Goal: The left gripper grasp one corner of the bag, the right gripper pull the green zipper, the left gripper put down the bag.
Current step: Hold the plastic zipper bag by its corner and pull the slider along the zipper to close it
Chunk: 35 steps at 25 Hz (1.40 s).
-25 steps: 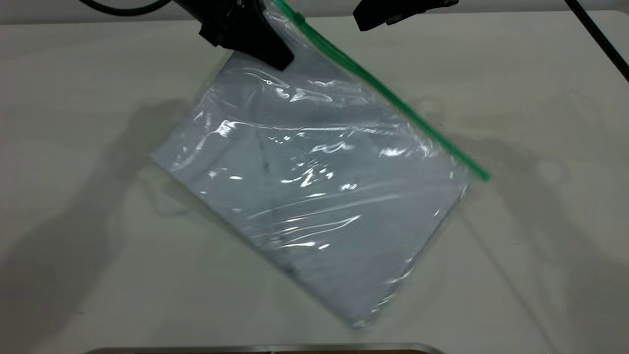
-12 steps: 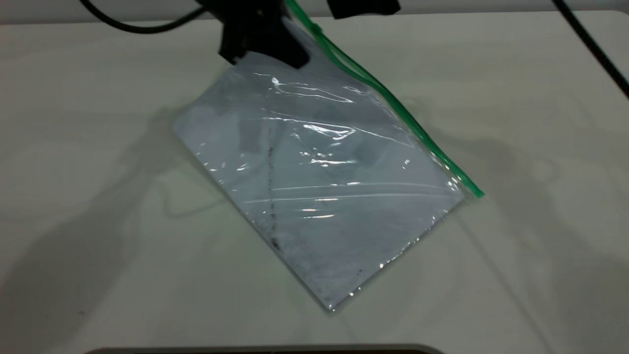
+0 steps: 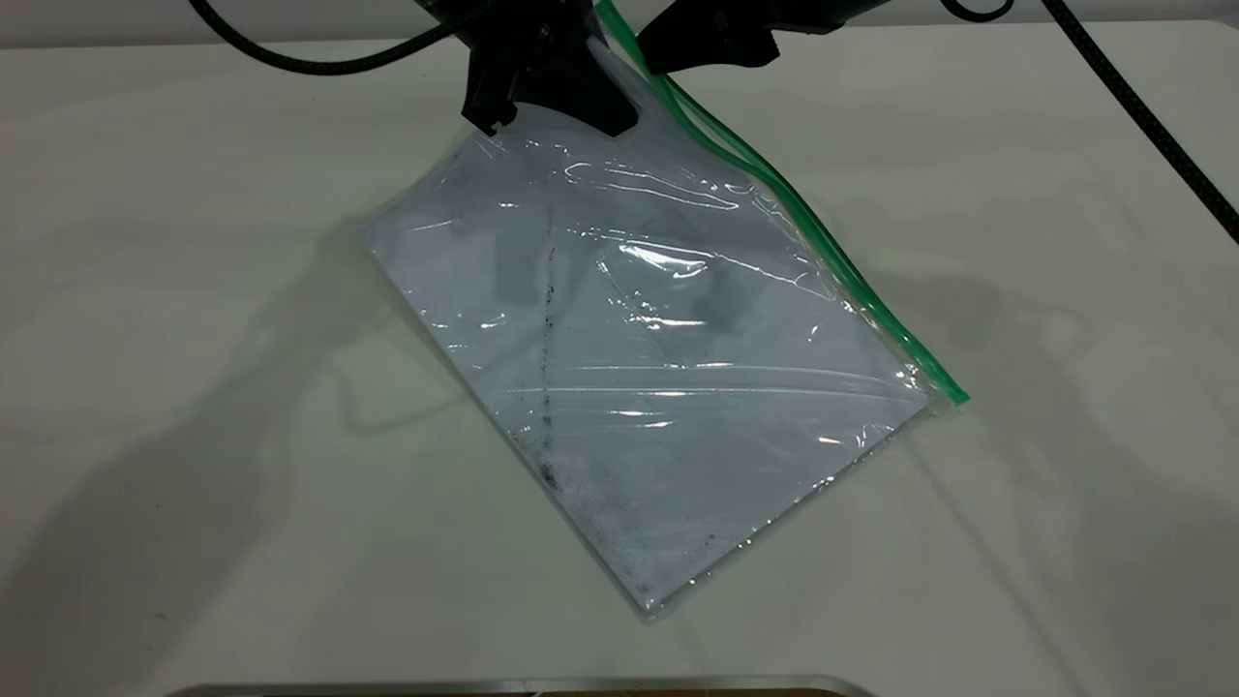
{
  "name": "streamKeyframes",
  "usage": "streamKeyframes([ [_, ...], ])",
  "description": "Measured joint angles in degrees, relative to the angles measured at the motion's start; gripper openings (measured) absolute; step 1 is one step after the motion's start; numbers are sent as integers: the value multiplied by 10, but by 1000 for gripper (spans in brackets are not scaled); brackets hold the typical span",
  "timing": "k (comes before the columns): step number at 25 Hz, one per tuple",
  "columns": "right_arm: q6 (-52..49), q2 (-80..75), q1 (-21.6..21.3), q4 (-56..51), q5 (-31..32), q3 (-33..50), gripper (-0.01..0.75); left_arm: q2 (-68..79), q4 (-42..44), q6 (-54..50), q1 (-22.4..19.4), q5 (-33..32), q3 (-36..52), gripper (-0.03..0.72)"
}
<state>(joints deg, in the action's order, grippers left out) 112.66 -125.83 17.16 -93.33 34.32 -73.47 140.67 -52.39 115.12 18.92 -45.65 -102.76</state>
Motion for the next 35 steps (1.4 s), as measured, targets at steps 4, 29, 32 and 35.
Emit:
streamKeyframes([
  [4, -5, -8, 0, 0, 1, 0, 508, 0, 0, -4, 0, 1, 0, 51],
  [29, -5, -23, 0, -36, 10, -1, 285, 0, -22, -23, 0, 4, 0, 51],
  [32, -5, -23, 0, -36, 11, -1, 252, 0, -22, -23, 0, 4, 0, 51],
  [35, -5, -23, 0, -36, 13, -1, 213, 0, -22, -23, 0, 4, 0, 51],
])
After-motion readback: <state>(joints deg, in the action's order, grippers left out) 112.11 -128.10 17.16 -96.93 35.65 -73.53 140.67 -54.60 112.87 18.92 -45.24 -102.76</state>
